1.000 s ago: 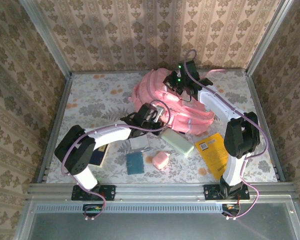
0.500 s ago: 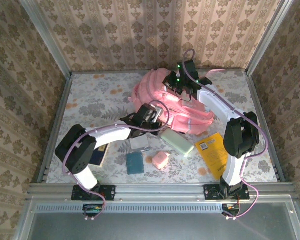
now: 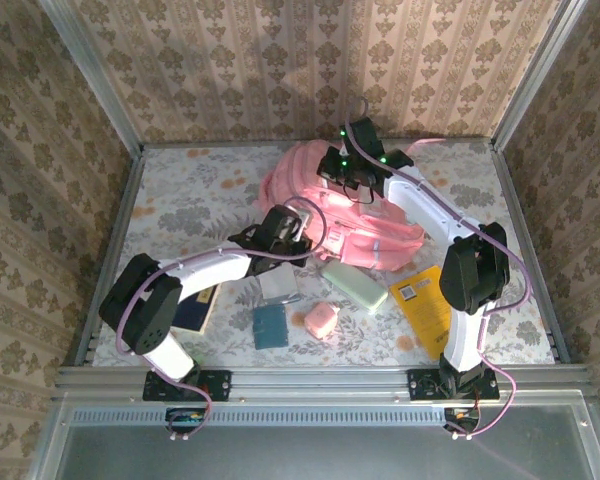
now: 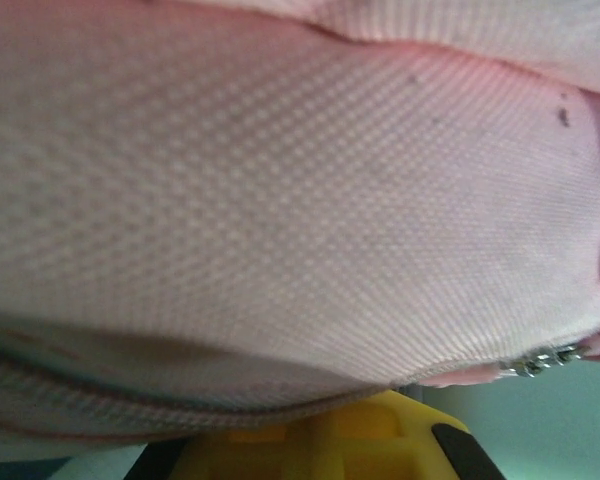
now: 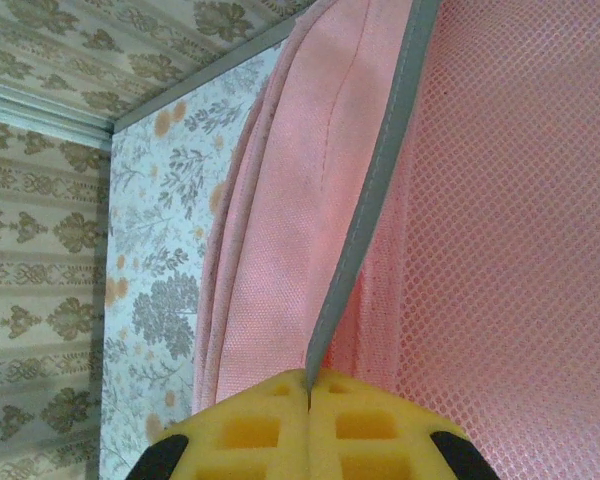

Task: Pack the student bag

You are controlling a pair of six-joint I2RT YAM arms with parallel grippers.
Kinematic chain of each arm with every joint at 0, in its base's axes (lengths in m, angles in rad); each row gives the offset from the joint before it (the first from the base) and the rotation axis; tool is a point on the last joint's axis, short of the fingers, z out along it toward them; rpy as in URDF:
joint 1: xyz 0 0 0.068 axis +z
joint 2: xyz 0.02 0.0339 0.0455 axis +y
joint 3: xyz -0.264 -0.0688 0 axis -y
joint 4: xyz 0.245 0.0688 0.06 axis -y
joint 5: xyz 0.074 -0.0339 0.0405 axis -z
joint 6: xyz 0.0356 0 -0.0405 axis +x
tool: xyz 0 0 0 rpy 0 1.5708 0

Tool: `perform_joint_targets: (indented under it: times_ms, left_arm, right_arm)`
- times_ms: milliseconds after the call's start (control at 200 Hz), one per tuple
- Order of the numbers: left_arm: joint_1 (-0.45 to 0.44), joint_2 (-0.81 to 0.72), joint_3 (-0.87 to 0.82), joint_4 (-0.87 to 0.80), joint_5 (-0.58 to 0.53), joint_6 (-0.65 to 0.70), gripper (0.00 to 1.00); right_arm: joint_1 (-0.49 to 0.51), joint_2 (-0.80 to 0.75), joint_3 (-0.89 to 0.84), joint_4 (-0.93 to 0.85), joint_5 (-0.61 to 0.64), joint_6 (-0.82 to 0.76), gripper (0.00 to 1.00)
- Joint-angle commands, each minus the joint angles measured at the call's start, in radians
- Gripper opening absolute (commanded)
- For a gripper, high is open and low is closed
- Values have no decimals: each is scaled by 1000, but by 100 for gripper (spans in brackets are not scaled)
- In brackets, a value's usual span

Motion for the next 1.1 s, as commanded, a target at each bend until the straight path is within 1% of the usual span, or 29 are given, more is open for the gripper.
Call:
perform_joint_targets:
  times_ms: [0, 30, 40, 50, 75, 135, 165, 200, 350, 505, 635, 745, 860, 955, 1040, 1095]
  left_arm:
    - [9, -37, -37, 74, 153, 45, 0]
    - [11, -45, -52, 98, 185, 50, 9]
    - [12, -48, -58, 108, 191, 49, 15]
    - [14, -50, -64, 116, 202, 50, 17]
    - [16, -59, -79, 142, 226, 48, 27]
    - [21, -73, -103, 173, 236, 37, 47]
    - [22, -80, -109, 178, 233, 31, 53]
    - [22, -82, -106, 171, 226, 27, 56]
    - [17, -70, -58, 93, 197, 27, 56]
    - [3, -66, -34, 82, 204, 39, 57]
    - [-6, -59, -22, 89, 209, 39, 57]
    - [-24, -57, -10, 89, 217, 45, 52]
    - [-56, -59, 12, 57, 187, 62, 44]
    - [-76, -62, 30, 25, 145, 67, 44]
    - [-88, -50, 53, -9, 105, 62, 40]
    - [-95, -35, 71, -28, 86, 58, 43]
  right_arm:
    - [12, 6, 63, 19, -66, -66, 0]
    - [11, 8, 77, 1, -58, -78, 0]
    - [12, 9, 83, -6, -53, -81, 0]
    - [12, 10, 90, -17, -47, -84, 0]
    - [12, 9, 105, -40, -28, -87, 0]
    - [12, 4, 131, -86, 8, -71, 0]
    - [12, -1, 141, -99, 23, -58, 0]
    - [12, -7, 151, -111, 32, -39, 0]
    - [12, -7, 205, -141, 21, 42, 0]
    - [10, 9, 263, -153, -29, 92, 0]
    - [9, 16, 294, -160, -36, 106, 0]
    - [1, 24, 311, -171, -34, 119, 0]
    - [-11, 29, 311, -169, -41, 144, 0]
    - [-19, 30, 309, -165, -45, 162, 0]
    - [-25, 30, 309, -162, -44, 179, 0]
    - [-28, 30, 309, -158, -50, 191, 0]
